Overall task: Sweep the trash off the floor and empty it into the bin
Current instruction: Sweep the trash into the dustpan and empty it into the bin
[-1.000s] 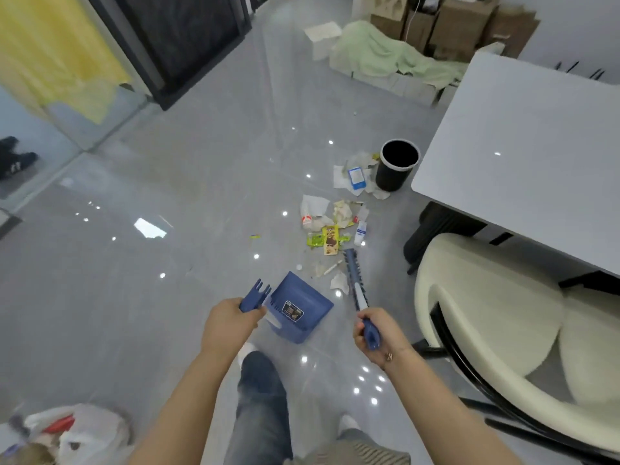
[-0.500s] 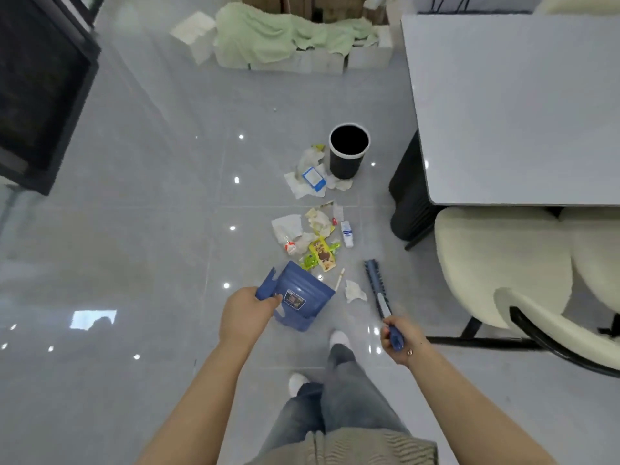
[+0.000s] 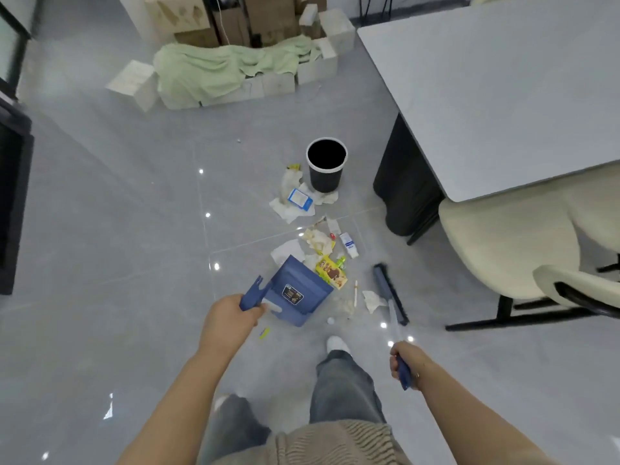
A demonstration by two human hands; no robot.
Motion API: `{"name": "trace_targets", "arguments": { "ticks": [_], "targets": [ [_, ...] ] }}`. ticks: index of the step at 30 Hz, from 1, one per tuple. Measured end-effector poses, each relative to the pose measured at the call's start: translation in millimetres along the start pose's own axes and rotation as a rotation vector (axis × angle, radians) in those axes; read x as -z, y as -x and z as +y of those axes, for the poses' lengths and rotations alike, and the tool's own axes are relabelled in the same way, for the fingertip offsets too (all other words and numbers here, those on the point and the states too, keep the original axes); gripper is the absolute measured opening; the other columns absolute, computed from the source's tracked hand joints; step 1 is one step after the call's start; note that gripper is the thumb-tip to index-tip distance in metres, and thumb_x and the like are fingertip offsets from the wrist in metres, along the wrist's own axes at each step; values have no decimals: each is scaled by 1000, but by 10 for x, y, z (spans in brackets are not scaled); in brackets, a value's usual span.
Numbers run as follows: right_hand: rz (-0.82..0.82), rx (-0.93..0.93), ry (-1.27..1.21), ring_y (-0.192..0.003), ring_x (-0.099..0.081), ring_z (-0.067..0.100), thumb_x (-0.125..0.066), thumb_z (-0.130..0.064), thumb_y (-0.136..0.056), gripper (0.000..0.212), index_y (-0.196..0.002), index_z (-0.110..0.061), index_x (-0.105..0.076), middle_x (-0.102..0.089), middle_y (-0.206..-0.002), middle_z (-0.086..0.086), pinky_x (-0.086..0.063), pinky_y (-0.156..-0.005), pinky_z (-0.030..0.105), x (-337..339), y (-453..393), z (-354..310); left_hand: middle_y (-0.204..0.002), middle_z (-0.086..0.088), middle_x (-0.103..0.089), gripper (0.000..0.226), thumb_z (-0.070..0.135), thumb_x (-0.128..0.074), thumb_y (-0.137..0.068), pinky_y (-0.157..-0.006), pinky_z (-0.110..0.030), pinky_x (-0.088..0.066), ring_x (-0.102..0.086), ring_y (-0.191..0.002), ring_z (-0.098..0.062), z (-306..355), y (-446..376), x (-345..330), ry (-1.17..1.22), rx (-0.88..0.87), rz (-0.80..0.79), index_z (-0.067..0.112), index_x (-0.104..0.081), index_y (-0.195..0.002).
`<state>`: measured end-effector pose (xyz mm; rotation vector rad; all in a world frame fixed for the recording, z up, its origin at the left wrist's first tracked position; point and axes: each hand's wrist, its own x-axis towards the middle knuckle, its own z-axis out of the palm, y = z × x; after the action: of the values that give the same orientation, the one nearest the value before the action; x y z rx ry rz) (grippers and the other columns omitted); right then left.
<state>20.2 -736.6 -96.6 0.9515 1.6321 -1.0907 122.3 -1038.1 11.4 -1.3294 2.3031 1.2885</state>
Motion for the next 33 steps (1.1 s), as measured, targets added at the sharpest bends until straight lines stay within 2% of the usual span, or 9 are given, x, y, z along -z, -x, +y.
{"name": "trace_targets", "arguments": {
  "ticks": [3,8,11,14,18,22,25,29,33],
  "targets": [
    [99,6,30,-36,-39,17,-39,3,-86,25,-64,-8,-41,-42,-47,9,-37,-36,20,-219,-14,211,-62,-5,-64,23,19,-67,-83,-56,-28,-36,-52,-55,-17,-256,-204,381,-61,-68,-60,4,-62,-66],
    [97,-27,48,-46,-36,21,-38,3,-86,25,-64,-6,-42,-40,-55,11,-32,-48,26,-1237,128,819,-62,-5,-65,24,20,-67,-83,-59,-29,-39,-54,-59,-20,-880,-508,1090,-94,-160,-161,3,-63,-68],
    [75,-61,64,-45,-37,22,-39,0,-87,23,-65,-5,-43,-41,-53,11,-33,-48,28,-1780,287,1152,-61,-4,-64,26,20,-67,-83,-58,-27,-39,-54,-57,-17,-1270,-502,1405,-104,-155,-215,9,-60,-61],
    [42,-87,38,-43,-35,24,-38,3,-84,23,-63,-4,-43,-41,-50,12,-32,-44,27,-2126,468,1396,-59,-4,-62,26,18,-67,-83,-57,-26,-39,-53,-57,-17,-1592,-489,1686,-129,-150,-250,7,-59,-61],
    [40,-44,-70,-40,-33,20,-39,3,-86,23,-66,-7,-42,-41,-48,10,-32,-38,21,-2334,715,1527,-60,-7,-62,25,18,-65,-83,-57,-27,-39,-54,-58,-18,-1963,-492,1985,-194,-150,-269,1,-61,-64],
    [80,14,-208,-30,-33,16,-40,3,-88,25,-66,-7,-41,-40,-47,10,-32,-33,16,-2412,861,1483,-70,-19,-67,33,24,-64,-83,-57,-27,-40,-52,-58,-19,-2276,-623,2085,-302,-128,-229,-7,-62,-73],
    [105,25,-168,-37,-33,18,-39,4,-89,26,-65,-7,-40,-39,-50,10,-31,-33,16,-2435,893,1410,-73,-19,-68,31,24,-62,-84,-57,-26,-40,-52,-58,-19,-2456,-699,2034,-361,-95,-245,-3,-61,-69],
    [126,19,-47,-44,-36,22,-38,5,-89,26,-65,-3,-43,-43,-52,12,-34,-36,20,-2440,783,1357,-61,-7,-55,29,19,-60,-86,-52,-24,-34,-46,-56,-15,-2559,-805,1953,-419,-85,-290,9,-50,-61],
    [117,-7,64,-46,-40,26,-37,6,-85,24,-64,2,-48,-46,-55,15,-37,-47,28,-2605,700,1428,-62,-8,-55,29,16,-59,-87,-53,-24,-34,-47,-56,-16,-2419,-1052,1952,-430,-103,-337,8,-50,-60]
  ]
}}
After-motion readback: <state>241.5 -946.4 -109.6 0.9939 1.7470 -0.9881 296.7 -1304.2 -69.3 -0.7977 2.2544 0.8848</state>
